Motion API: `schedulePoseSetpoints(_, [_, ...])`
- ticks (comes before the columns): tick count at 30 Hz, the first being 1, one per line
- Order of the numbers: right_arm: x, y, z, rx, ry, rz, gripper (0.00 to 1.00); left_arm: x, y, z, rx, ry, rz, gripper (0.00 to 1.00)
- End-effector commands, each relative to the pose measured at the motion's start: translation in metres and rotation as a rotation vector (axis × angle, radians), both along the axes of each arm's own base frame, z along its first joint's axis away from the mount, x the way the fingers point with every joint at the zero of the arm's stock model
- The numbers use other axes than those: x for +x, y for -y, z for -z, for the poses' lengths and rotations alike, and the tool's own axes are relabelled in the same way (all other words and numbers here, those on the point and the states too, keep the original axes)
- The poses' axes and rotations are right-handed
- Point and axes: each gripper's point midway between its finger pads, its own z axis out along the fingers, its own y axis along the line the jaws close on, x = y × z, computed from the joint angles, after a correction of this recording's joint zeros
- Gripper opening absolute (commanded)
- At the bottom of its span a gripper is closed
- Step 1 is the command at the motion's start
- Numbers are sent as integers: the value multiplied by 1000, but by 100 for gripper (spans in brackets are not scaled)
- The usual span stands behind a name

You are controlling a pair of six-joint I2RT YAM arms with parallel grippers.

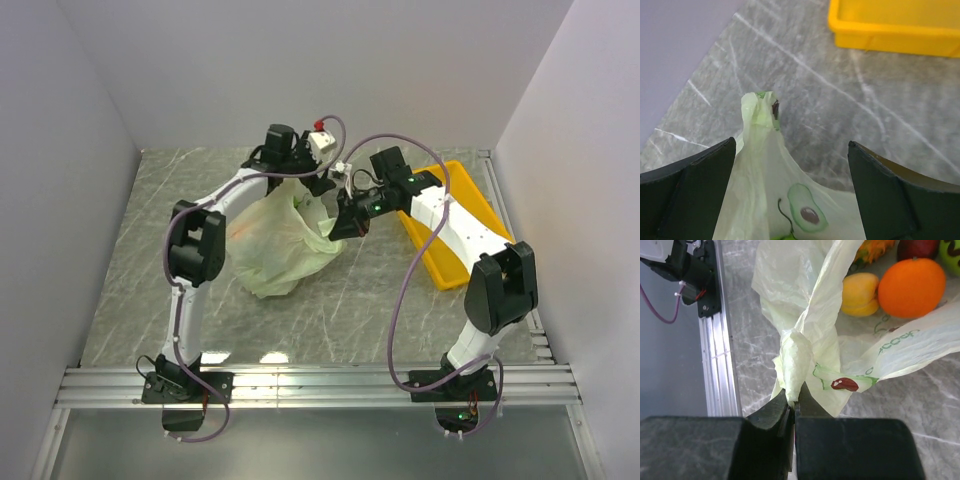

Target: Place the fake fruits into the plastic bag and tie a complex knot

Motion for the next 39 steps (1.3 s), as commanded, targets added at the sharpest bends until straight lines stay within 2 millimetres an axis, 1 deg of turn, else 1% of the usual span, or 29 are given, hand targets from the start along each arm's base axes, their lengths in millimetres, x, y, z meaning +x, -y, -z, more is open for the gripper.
schedulePoseSetpoints(1, [-2, 2, -16, 36, 76, -16, 0, 33, 9, -16, 46, 219, -96, 99])
schedulePoseSetpoints(2, [-3, 2, -16, 34, 73, -16, 0, 43, 7, -15, 48, 261, -146, 99])
schedulePoseSetpoints(4, [-6, 4, -15, 34, 73, -17, 0, 48, 12, -12, 44, 291, -175, 99])
schedulePoseSetpoints(5, [-7, 5, -15, 38, 71, -18, 0, 53, 11, -11, 46, 301, -202, 99])
schedulePoseSetpoints(7, [-9, 8, -14, 39, 66, -14, 0, 60, 15, -15, 29, 334, -226, 99])
schedulePoseSetpoints(10, [-10, 10, -13, 43, 65, -12, 0, 66, 22, -3, 28, 315, -212, 98])
schedulePoseSetpoints(11, [-9, 11, -12, 45, 63, -7, 0, 71, 27, 3, 27, 305, -201, 94])
schedulePoseSetpoints(12, [-9, 11, -12, 46, 58, -5, 0, 68, 33, 6, 15, 285, -170, 90])
schedulePoseSetpoints(13, [-8, 11, -13, 48, 60, -2, 0, 65, 35, 16, 28, 245, -149, 86])
schedulePoseSetpoints(14, [-7, 13, -13, 49, 58, 2, 0, 65, 39, 20, 22, 233, -132, 80])
schedulePoseSetpoints(18, [-3, 18, -14, 47, 53, 21, 0, 46, 52, 34, 10, 170, -20, 76])
schedulePoseSetpoints(20, [-3, 20, -15, 46, 54, 26, 0, 38, 55, 38, 10, 135, 28, 63])
schedulePoseSetpoints(21, [-2, 21, -15, 43, 57, 29, 0, 36, 58, 38, 2, 122, 34, 53])
schedulePoseSetpoints(22, [-1, 23, -16, 40, 60, 37, 0, 36, 59, 35, -4, 113, 35, 31])
schedulePoseSetpoints(24, [1, 27, -17, 38, 54, 53, 0, 37, 57, 31, -9, 86, 6, 7])
schedulePoseSetpoints(25, [4, 30, -21, 38, 65, 65, 0, 41, 53, 13, -30, 100, -15, 0])
schedulePoseSetpoints(27, [7, 35, -25, 32, 65, 87, 0, 40, 47, -14, -99, 81, -40, 0])
schedulePoseSetpoints(28, [12, 42, -28, 32, 69, 110, 0, 43, 34, -53, -149, 123, -61, 0])
schedulePoseSetpoints(29, [14, 47, -31, 25, 64, 129, 0, 43, 28, -74, -195, 111, -82, 0])
schedulePoseSetpoints(30, [19, 50, -40, 33, 76, 148, 0, 47, 12, -95, -222, 129, -106, 0])
schedulePoseSetpoints(31, [27, 60, -45, 38, 79, 180, 0, 41, 1, -134, -256, 171, -110, 0])
schedulePoseSetpoints(32, [29, 65, -49, 35, 74, 197, 0, 39, -11, -153, -276, 184, -119, 0])
schedulePoseSetpoints(33, [35, 69, -62, 43, 99, 217, 0, 40, -31, -169, -306, 178, -145, 0])
schedulePoseSetpoints(34, [37, 72, -68, 46, 108, 227, 0, 29, -45, -201, -344, 203, -152, 0])
schedulePoseSetpoints(35, [39, 78, -75, 48, 115, 245, 0, 22, -56, -214, -395, 159, -165, 0])
schedulePoseSetpoints(36, [43, 81, -90, 56, 155, 261, 0, 18, -75, -226, -417, 155, -158, 0])
schedulePoseSetpoints(37, [44, 82, -97, 62, 168, 272, 0, 2, -86, -243, -435, 159, -155, 0])
schedulePoseSetpoints(38, [47, 84, -106, 74, 189, 287, 0, -7, -94, -250, -455, 141, -156, 0])
schedulePoseSetpoints(39, [47, 85, -121, 91, 207, 300, 0, -13, -109, -254, -457, 140, -164, 0])
